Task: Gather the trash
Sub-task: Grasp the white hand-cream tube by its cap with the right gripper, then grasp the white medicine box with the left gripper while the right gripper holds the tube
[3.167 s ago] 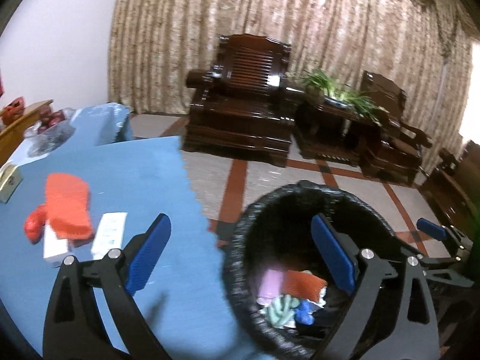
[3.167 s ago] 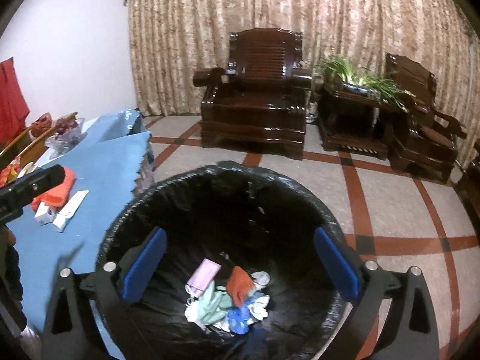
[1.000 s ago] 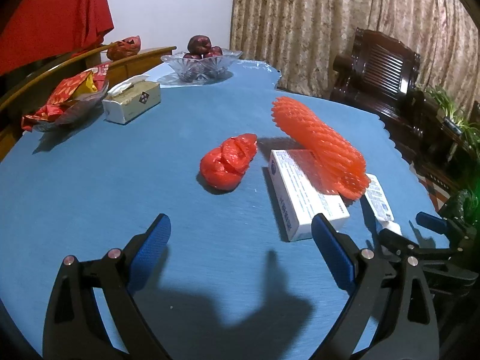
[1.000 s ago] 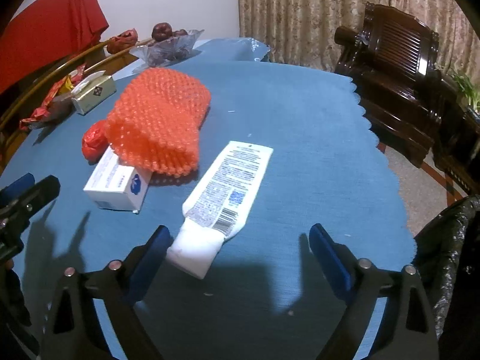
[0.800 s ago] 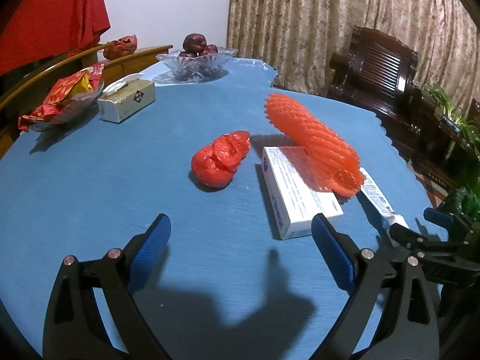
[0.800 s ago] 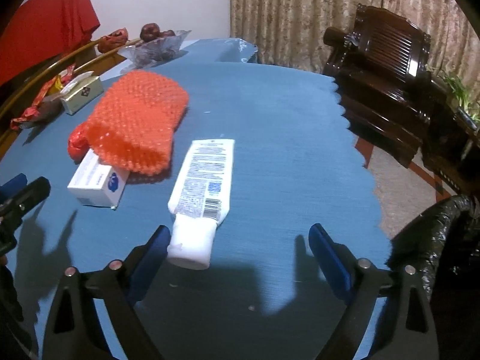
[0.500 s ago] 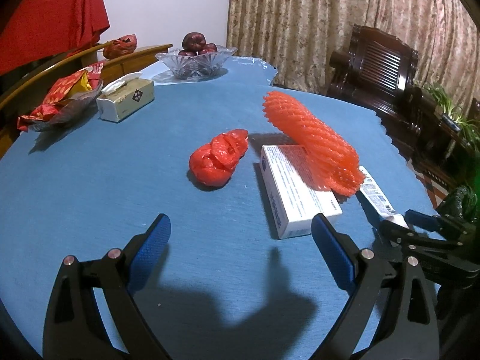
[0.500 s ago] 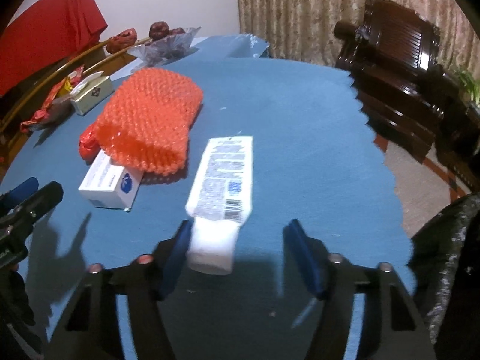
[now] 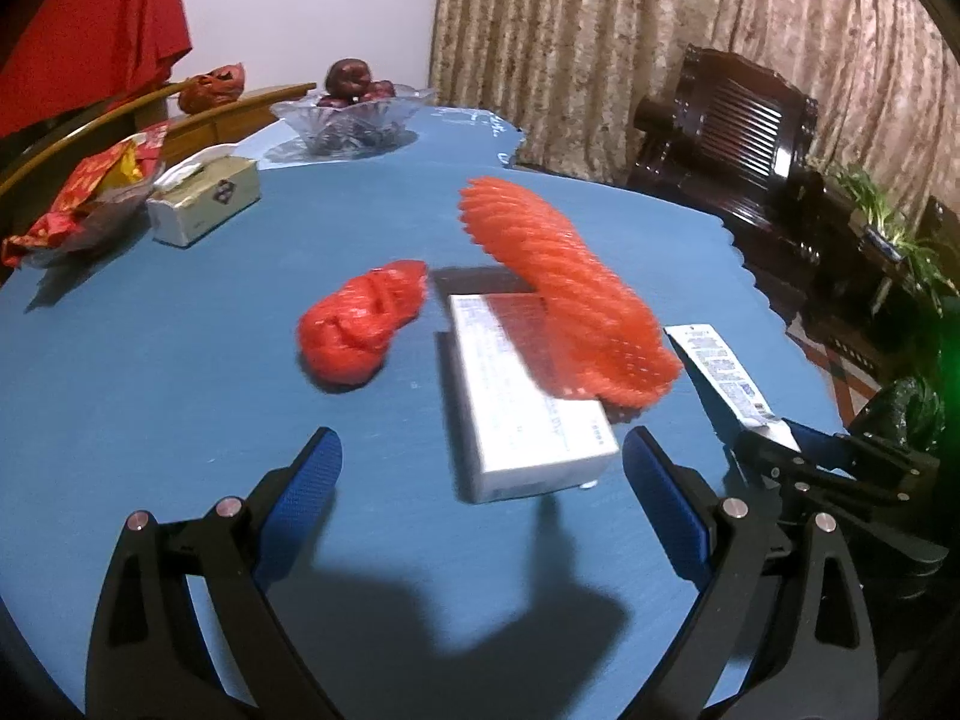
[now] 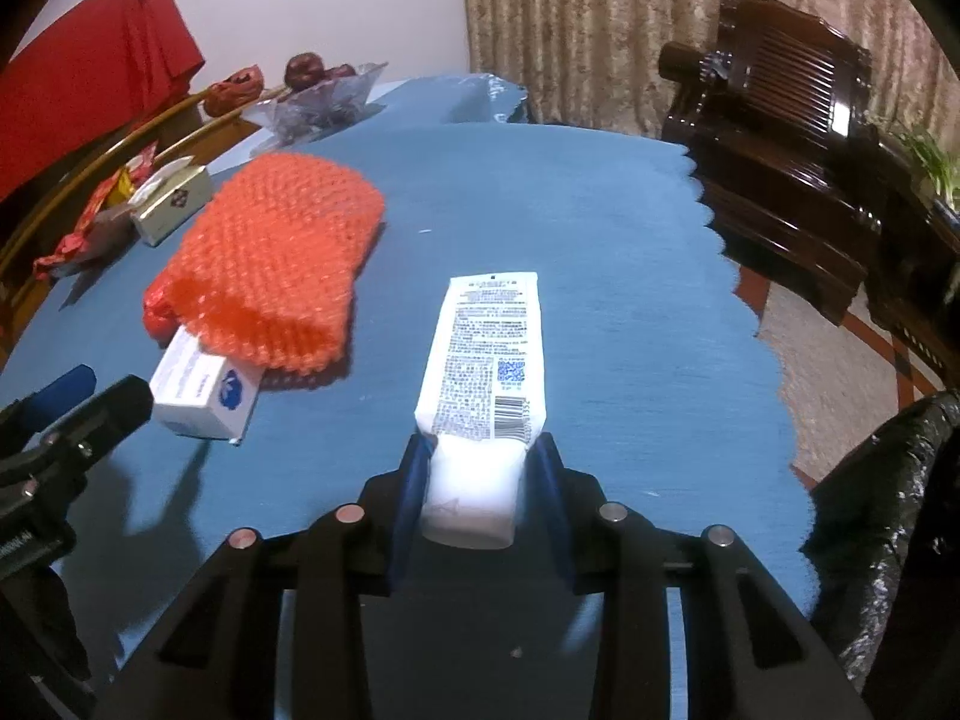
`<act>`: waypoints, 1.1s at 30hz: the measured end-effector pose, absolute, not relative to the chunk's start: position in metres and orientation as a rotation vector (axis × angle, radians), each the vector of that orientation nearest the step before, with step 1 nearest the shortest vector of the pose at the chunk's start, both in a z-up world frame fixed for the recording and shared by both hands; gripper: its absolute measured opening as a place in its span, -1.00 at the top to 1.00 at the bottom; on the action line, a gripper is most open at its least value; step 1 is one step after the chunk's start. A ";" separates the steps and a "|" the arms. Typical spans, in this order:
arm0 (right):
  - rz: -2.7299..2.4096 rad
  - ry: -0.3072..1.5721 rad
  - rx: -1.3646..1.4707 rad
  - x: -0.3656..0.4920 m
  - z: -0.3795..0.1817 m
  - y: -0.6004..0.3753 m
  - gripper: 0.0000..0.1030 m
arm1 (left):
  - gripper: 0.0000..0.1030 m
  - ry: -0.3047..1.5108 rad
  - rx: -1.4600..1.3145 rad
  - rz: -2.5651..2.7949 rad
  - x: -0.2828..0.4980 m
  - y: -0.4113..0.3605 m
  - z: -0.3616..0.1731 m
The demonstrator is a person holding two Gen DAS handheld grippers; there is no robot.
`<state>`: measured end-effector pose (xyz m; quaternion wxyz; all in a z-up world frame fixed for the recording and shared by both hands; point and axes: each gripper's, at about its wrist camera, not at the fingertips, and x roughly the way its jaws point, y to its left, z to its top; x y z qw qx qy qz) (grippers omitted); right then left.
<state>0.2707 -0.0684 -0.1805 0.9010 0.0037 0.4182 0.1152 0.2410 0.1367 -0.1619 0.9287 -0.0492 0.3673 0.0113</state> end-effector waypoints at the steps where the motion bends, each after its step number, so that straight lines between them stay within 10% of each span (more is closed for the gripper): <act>1: 0.238 0.865 0.008 0.271 -0.180 -0.070 0.30 | -0.79 0.757 -0.097 0.019 0.244 0.134 -0.163; 10: 0.244 0.871 0.031 0.274 -0.183 -0.076 0.30 | -0.76 0.827 -0.086 0.034 0.270 0.122 -0.182; 17: 0.242 0.872 0.028 0.274 -0.183 -0.076 0.30 | -0.10 0.885 -0.137 0.017 0.283 0.128 -0.190; 33: 0.269 0.845 0.032 0.259 -0.169 -0.073 0.33 | -0.05 0.761 -0.139 0.110 0.229 0.147 -0.154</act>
